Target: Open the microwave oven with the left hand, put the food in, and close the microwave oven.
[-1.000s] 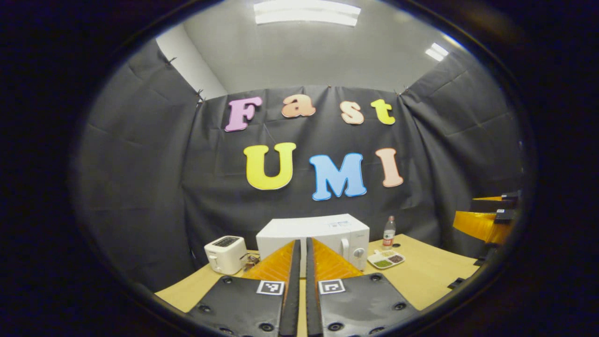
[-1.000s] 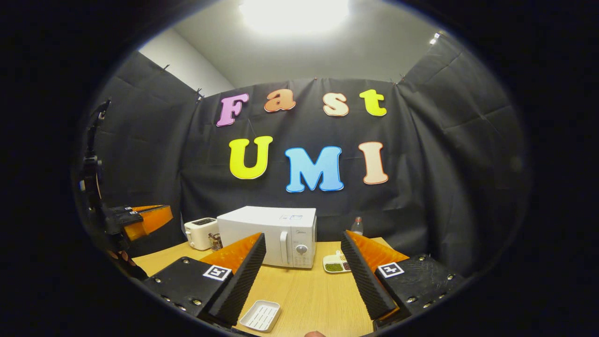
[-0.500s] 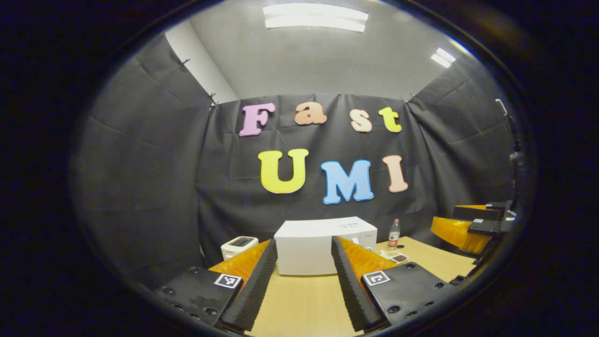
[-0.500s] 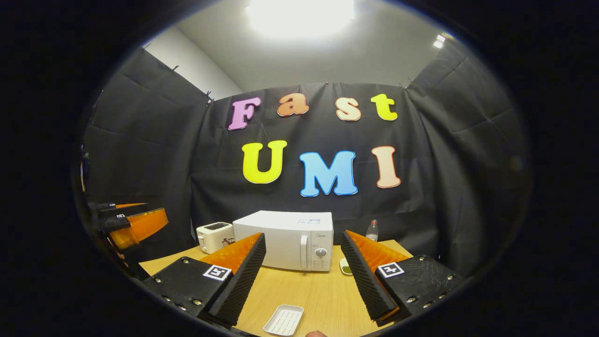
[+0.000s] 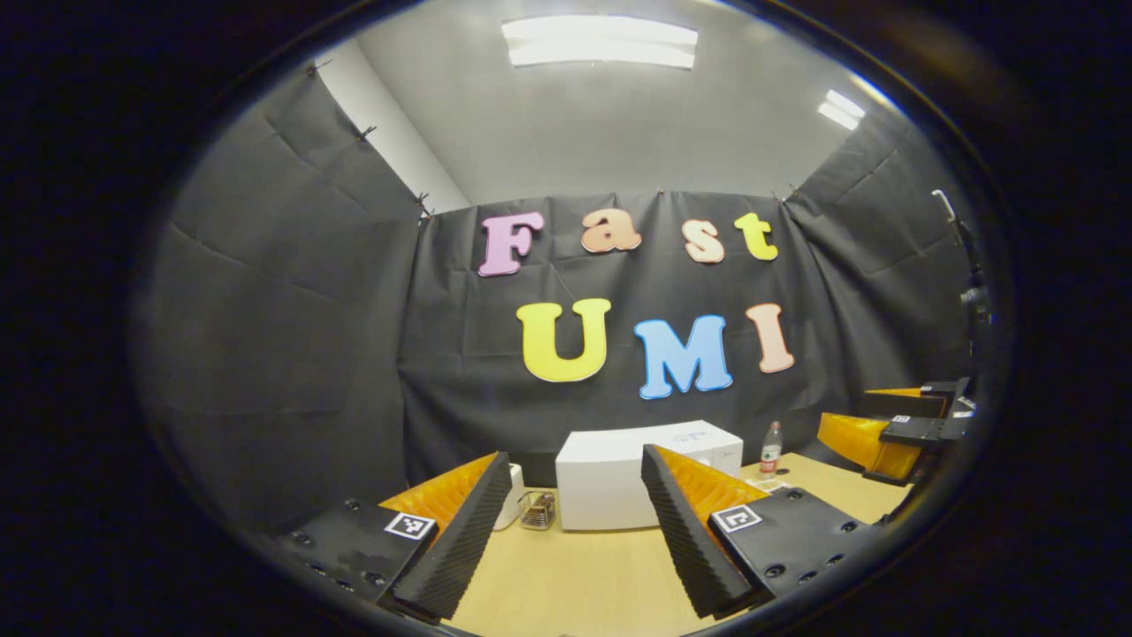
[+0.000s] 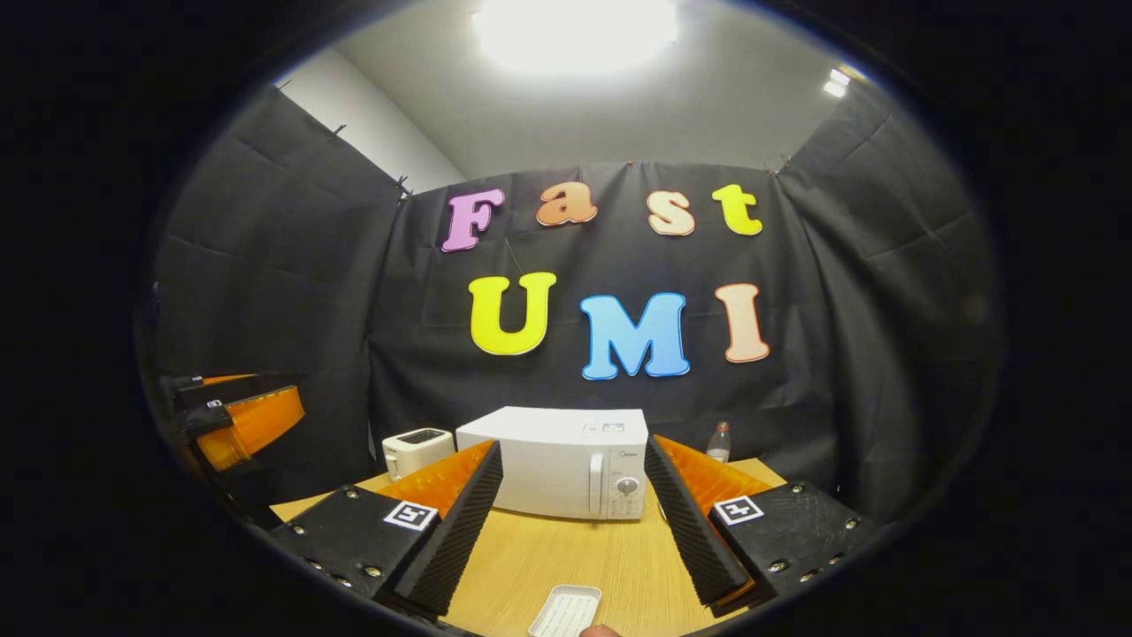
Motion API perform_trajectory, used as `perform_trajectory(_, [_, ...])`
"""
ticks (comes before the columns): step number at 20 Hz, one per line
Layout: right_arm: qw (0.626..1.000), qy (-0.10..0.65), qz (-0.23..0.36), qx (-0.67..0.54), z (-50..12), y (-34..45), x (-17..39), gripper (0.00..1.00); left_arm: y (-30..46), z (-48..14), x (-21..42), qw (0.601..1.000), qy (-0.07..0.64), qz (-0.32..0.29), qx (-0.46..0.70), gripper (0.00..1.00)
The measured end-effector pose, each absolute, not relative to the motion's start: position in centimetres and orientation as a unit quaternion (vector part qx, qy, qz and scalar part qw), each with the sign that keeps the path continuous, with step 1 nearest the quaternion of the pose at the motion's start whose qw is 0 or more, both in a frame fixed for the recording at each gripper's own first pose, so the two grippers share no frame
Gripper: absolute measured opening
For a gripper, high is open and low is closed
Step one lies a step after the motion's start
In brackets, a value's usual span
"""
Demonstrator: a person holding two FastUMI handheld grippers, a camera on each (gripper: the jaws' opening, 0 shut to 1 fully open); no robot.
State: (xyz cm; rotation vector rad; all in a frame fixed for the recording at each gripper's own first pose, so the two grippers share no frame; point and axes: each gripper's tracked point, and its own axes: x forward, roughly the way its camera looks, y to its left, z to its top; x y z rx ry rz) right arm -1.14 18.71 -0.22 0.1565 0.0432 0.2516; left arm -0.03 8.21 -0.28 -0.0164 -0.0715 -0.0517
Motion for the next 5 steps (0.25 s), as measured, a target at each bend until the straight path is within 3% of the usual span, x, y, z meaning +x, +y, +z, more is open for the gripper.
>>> perform_trajectory(4, [0.988, 0.019, 0.131, 0.081, 0.48, 19.5, -0.94, 0.98, 9.14, 0.0, 0.25, 0.999, -0.038, -0.018, -0.011, 0.98])
perform_trajectory(5, [0.988, 0.015, 0.133, 0.078, 0.68, 19.53, -0.86, 0.98, 9.3, 0.09, 0.28, 0.999, -0.04, -0.017, -0.012, 0.92])
